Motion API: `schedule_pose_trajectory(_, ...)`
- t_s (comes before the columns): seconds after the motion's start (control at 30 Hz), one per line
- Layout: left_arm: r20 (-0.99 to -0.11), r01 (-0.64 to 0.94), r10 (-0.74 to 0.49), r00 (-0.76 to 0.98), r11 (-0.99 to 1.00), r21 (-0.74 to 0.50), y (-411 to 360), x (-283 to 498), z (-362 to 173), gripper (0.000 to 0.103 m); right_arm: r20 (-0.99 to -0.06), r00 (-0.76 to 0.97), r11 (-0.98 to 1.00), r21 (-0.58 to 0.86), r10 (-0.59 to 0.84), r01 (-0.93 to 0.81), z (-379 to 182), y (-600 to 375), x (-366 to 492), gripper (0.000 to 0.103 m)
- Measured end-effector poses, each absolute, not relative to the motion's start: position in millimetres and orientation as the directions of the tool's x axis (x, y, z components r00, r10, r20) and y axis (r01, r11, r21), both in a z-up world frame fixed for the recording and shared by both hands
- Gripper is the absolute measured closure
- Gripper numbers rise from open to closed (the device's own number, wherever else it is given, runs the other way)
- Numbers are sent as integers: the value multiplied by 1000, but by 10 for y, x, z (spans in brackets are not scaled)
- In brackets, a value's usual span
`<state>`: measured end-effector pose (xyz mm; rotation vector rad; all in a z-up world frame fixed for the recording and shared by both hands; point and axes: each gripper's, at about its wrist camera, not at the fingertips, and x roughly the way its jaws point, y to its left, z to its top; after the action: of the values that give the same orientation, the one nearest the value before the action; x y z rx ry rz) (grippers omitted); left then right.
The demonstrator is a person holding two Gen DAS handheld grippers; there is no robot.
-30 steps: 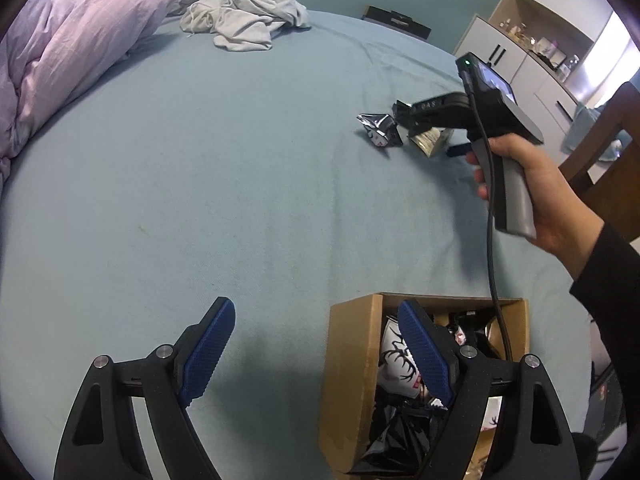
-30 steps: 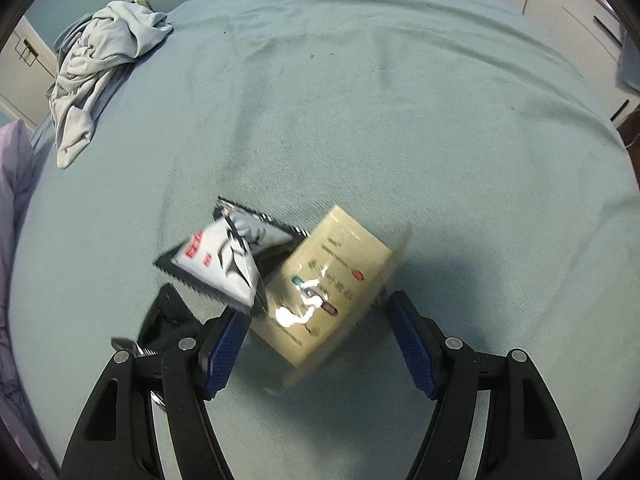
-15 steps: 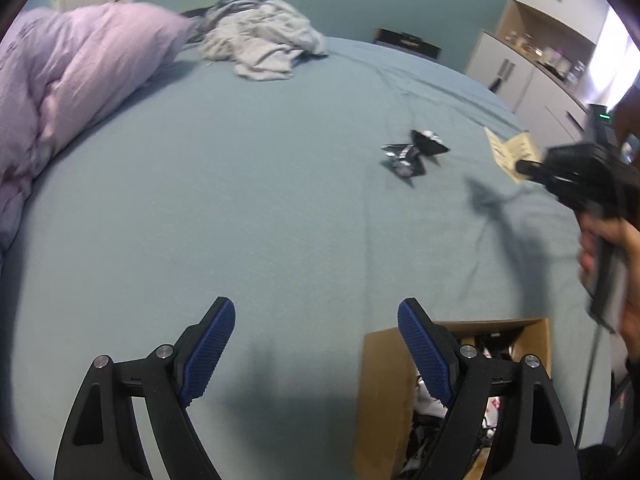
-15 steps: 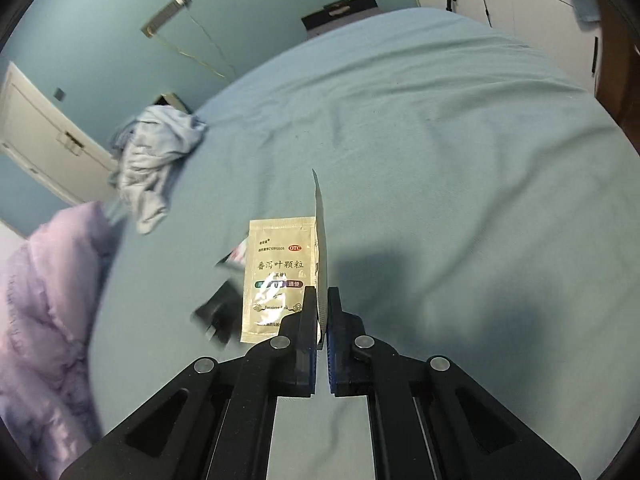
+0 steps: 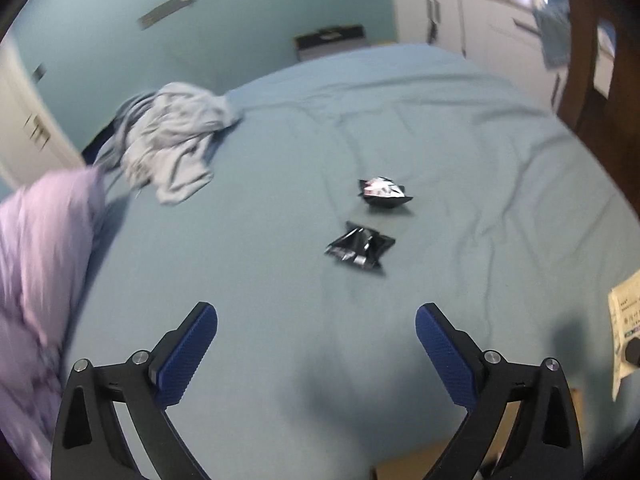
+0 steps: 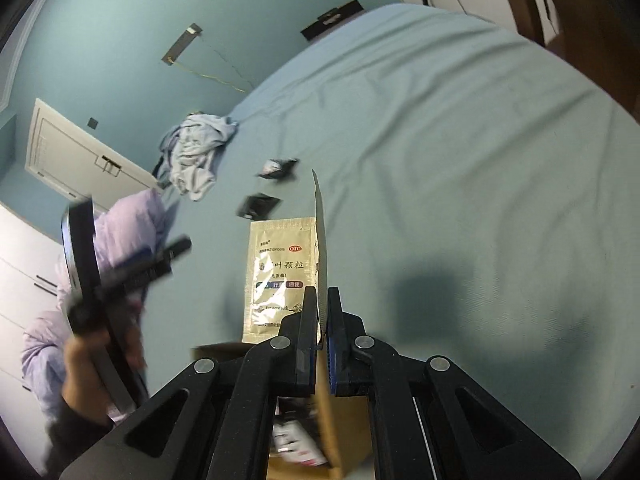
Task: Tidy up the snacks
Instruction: 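Grasp the beige rectangular packet with the right gripper and lift it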
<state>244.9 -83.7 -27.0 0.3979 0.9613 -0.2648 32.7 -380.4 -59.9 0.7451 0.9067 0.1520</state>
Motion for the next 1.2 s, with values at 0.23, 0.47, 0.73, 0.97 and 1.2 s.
schedule_pose_trajectory(0.23,-875,439,-20,483,870,222,-1144,3015,-746,2,-654,623,706,673,429,220,-725,-3915,648,101)
schedule_pose_trajectory(0.47,-896,493,-33,442,844,212,-1364,3311,-1158,2,-642,584,671,711,498,210,-910,-3888,800,101)
schedule_pose_trajectory(0.73,-938,503,-144,315,863,37,-1327,3388,-1275,58,-634,601,663,716,487,219,-969,-3972,684,101)
schedule_pose_trajectory(0.97,-928,447,-183,323,894,-21,-976,2923,-985,60,-629,635,678,703,449,217,-905,-3912,586,101)
schedule_pose_trajectory(1.2,-904,426,-134,407,903,58,-605,2123,-486,60,-646,652,696,675,398,244,-827,-3836,365,101)
